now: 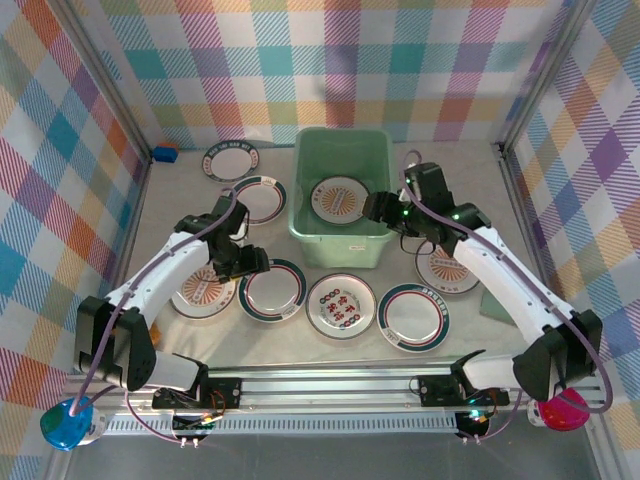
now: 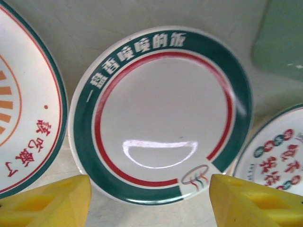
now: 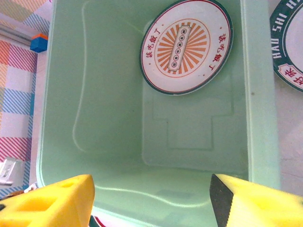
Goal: Place the plates into the plastic bin on the countertop
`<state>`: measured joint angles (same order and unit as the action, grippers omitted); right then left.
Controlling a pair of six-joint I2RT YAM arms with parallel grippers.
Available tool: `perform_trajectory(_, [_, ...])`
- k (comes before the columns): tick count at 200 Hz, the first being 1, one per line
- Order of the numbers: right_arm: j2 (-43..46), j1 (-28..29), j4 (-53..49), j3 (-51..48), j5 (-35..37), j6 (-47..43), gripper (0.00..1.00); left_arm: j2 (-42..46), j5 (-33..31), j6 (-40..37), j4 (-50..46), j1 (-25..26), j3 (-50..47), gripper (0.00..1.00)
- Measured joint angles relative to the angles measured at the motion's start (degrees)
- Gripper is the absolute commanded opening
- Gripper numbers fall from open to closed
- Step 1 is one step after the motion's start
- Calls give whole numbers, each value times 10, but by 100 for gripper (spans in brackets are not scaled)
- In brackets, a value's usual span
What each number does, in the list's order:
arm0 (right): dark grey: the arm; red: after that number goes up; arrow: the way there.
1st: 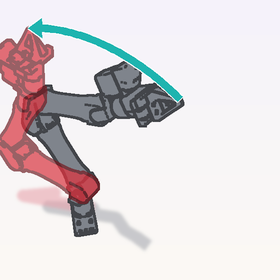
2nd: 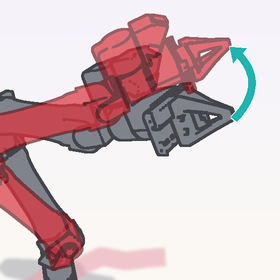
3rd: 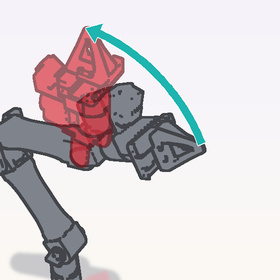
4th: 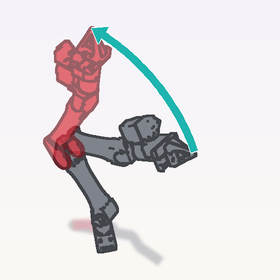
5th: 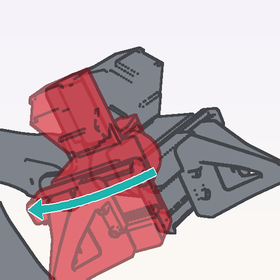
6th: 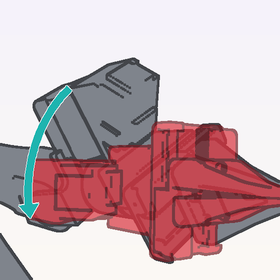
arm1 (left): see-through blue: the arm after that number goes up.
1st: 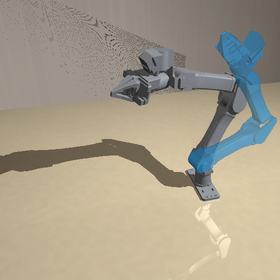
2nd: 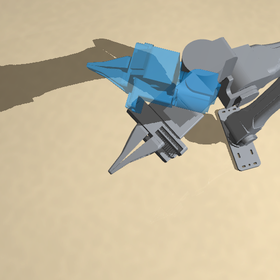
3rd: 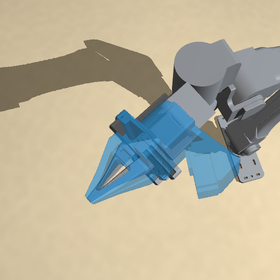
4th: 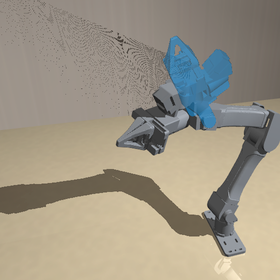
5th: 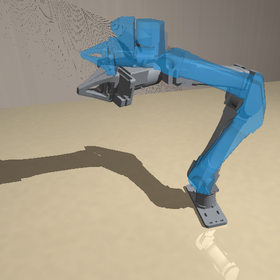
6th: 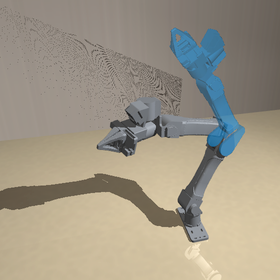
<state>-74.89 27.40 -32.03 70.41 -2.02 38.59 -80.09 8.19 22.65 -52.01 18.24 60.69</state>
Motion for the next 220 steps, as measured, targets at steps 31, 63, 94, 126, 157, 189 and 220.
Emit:
perform_trajectory(31, [17, 0, 4, -24, -1, 6, 62, 1, -1, 5, 5, -13, -42, 67])
perform_trajectory(63, [15, 0, 10, -28, -6, 11, 63, 1, 15, 22, 18, -15, -79, 68])
perform_trajectory(94, [15, 0, 12, -28, -7, 10, 63, 3, 28, 47, 33, -17, -112, 69])
perform_trajectory(126, [15, 0, 13, -28, -10, 11, 62, 16, 43, 74, 49, -19, -148, 69])
perform_trajectory(157, [15, 0, 19, -32, -16, 12, 60, 14, 46, 83, 71, -19, -162, 69])
perform_trajectory(189, [15, 0, 20, -32, -17, 12, 58, -9, 48, 87, 106, -19, -162, 67])
perform_trajectory(220, [15, 0, 21, -33, -17, 12, 55, -27, 48, 89, 121, -19, -162, 67])
